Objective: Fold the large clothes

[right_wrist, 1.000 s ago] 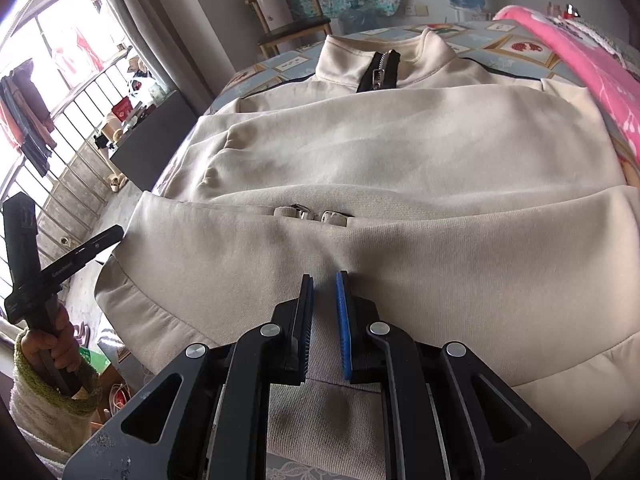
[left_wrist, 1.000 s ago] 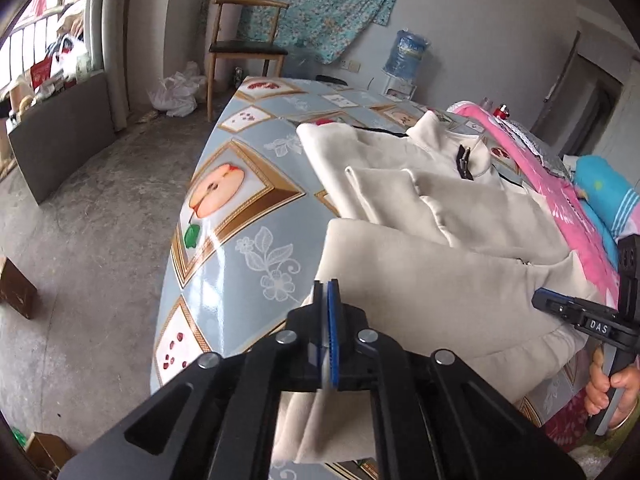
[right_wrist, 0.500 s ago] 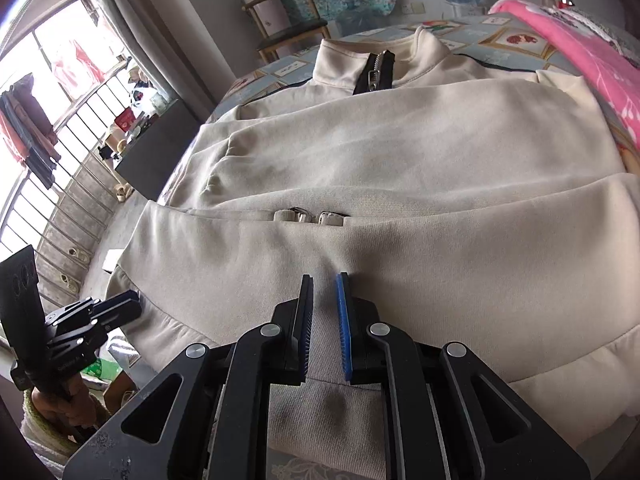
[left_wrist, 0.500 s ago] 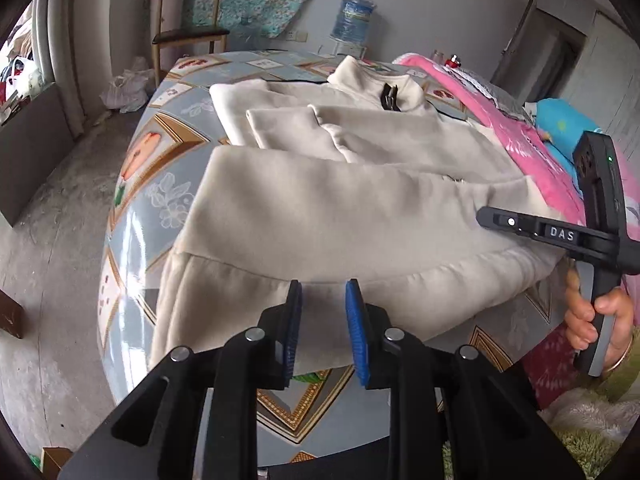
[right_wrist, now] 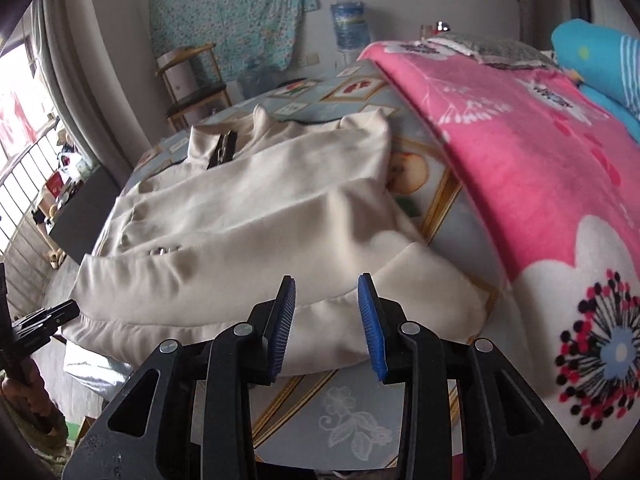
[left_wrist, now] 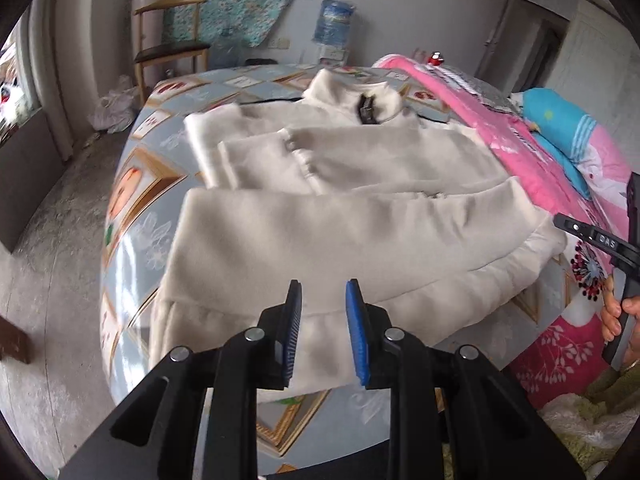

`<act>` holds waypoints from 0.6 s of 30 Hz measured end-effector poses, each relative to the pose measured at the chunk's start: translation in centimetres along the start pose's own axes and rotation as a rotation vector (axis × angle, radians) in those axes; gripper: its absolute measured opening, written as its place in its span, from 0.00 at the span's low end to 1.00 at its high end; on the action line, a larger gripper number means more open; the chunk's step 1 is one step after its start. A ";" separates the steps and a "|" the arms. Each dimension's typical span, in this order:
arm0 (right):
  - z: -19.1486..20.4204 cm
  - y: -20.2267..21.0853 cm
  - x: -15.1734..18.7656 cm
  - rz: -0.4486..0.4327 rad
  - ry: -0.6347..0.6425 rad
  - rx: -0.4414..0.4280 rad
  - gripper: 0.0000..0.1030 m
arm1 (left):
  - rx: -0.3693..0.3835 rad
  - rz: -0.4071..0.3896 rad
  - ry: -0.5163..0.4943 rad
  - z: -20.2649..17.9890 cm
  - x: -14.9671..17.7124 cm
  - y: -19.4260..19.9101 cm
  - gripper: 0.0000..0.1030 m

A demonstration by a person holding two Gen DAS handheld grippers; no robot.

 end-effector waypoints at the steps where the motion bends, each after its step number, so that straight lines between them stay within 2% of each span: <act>1: -0.7 0.1 -0.5 -0.005 -0.006 0.017 0.32 | 0.034 -0.009 -0.033 -1.4 -0.7 -0.3 0.24; 4: -2.0 -0.6 -1.1 0.025 0.001 0.033 0.32 | 0.143 -0.001 -0.123 -6.1 -2.3 -2.2 0.25; 6: -2.2 -0.9 -1.0 0.042 0.031 0.046 0.32 | 0.179 0.028 -0.181 -8.8 -2.5 -4.1 0.25; 9: -3.0 -1.5 -0.6 0.062 0.058 0.107 0.32 | 0.150 0.084 -0.253 -11.0 -2.0 -7.0 0.25; 13: -4.7 -3.3 -0.6 0.131 0.055 0.123 0.32 | 0.156 0.095 -0.241 -11.1 -2.1 -8.1 0.25; 14: -5.0 -3.8 -0.5 0.153 0.064 0.126 0.27 | 0.158 0.098 -0.234 -11.0 -2.2 -8.1 0.25; 16: -4.9 -4.0 -0.5 0.162 0.098 0.145 0.07 | 0.159 0.099 -0.228 -10.8 -2.2 -8.1 0.25; 18: -4.6 -3.3 -1.3 0.111 0.113 0.158 0.04 | 0.156 0.097 -0.230 -10.8 -2.2 -8.1 0.25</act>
Point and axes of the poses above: each gripper's, at about its wrist camera, not at the fingertips, and y roughly against the way its jaws point, z to its left, x to its underside, the point moved 6 cm from there along -y, roughly the way its jaws point, and after that the axes turned 2 degrees about z, right-handed, at the moved point
